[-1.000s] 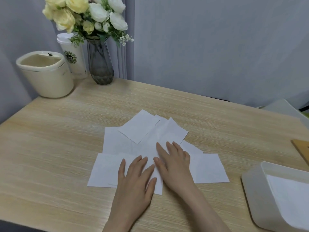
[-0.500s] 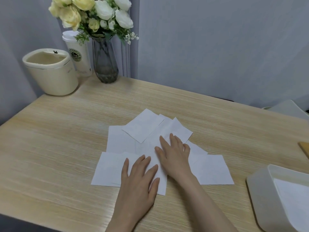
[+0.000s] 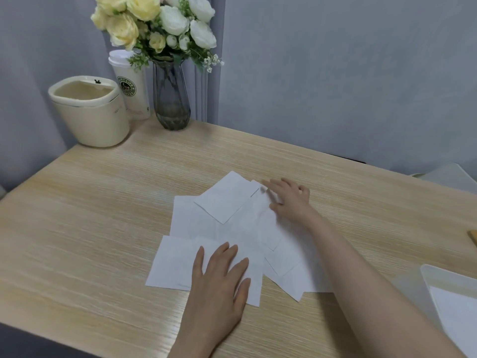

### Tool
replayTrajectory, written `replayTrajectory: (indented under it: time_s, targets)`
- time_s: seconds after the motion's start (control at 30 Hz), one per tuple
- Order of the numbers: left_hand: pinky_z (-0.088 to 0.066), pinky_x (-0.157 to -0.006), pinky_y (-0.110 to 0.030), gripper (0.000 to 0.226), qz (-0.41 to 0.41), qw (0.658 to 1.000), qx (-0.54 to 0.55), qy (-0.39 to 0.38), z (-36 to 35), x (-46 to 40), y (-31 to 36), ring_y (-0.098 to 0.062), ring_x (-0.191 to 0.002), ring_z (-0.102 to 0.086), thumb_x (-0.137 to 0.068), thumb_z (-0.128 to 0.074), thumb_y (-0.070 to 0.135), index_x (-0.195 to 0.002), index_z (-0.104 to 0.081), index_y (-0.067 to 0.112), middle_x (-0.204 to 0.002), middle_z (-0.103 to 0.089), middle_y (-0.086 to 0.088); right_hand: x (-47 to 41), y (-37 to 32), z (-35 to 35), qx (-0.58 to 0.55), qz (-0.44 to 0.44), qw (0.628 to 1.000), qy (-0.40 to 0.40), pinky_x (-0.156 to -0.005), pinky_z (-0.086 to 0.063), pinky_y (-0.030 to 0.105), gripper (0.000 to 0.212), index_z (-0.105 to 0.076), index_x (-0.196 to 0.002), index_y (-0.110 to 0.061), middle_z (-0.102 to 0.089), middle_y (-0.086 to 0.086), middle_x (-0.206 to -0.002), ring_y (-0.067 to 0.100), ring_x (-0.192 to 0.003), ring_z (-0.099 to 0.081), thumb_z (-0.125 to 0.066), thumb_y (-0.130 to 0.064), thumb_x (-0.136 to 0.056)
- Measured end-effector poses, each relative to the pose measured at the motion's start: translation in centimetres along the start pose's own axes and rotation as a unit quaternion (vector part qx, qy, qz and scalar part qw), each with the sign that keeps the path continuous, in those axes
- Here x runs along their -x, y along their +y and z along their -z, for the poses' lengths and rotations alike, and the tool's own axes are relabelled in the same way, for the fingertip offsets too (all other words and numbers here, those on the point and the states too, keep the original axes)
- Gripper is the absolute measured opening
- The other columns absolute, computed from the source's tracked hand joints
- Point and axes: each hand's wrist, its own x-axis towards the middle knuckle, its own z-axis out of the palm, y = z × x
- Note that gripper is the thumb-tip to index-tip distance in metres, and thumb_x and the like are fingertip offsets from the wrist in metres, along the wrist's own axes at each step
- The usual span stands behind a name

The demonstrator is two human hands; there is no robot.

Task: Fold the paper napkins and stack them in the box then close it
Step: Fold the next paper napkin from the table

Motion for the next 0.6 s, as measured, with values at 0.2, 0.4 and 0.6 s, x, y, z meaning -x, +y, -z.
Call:
replayTrajectory:
  time_s: [0.2,0.4,0.6]
  targets:
    - [-0.022,-0.108,-0.051,0.039,-0.004,1.000,-0.008,0.003,0.1,0.0,0.1,-0.020,-0.127,-0.056,-0.093,-0.041,0.037,-0.110,-0.072,0.022,-0.127,-0.065,0.000,-0.4,-0.2,1.0,0.068,0.034,0.995,0.058,-0.107,-0.008,0.043,0.025,-0.065,-0.107,-0.035,-0.048,-0.007,-0.103,0.017,-0.119,-0.036,-0.063,-0.030,-0.083]
    - [-0.022,-0.108,-0.050,0.040,-0.005,1.000,-0.008,0.000,0.1,0.0,0.1,-0.020,-0.127,-0.056,-0.092,-0.040,0.038,-0.110,-0.073,0.022,-0.127,-0.065,-0.001,1.4,0.9,2.8,0.040,-0.005,0.991,0.124,-0.085,-0.013,0.033,0.009,-0.067,-0.079,-0.031,-0.061,-0.010,-0.092,0.013,-0.104,-0.045,-0.062,-0.034,-0.086]
    - [-0.020,-0.110,-0.049,0.042,-0.006,1.000,-0.001,0.004,0.1,0.1,0.1,-0.021,-0.128,-0.055,-0.093,-0.040,0.038,-0.112,-0.073,0.021,-0.128,-0.064,-0.002,6.2,2.2,5.7,-0.105,-0.134,0.965,0.199,-0.076,-0.024,0.030,0.016,-0.063,-0.068,-0.026,-0.063,-0.014,-0.069,0.021,-0.085,-0.053,-0.059,-0.028,-0.084]
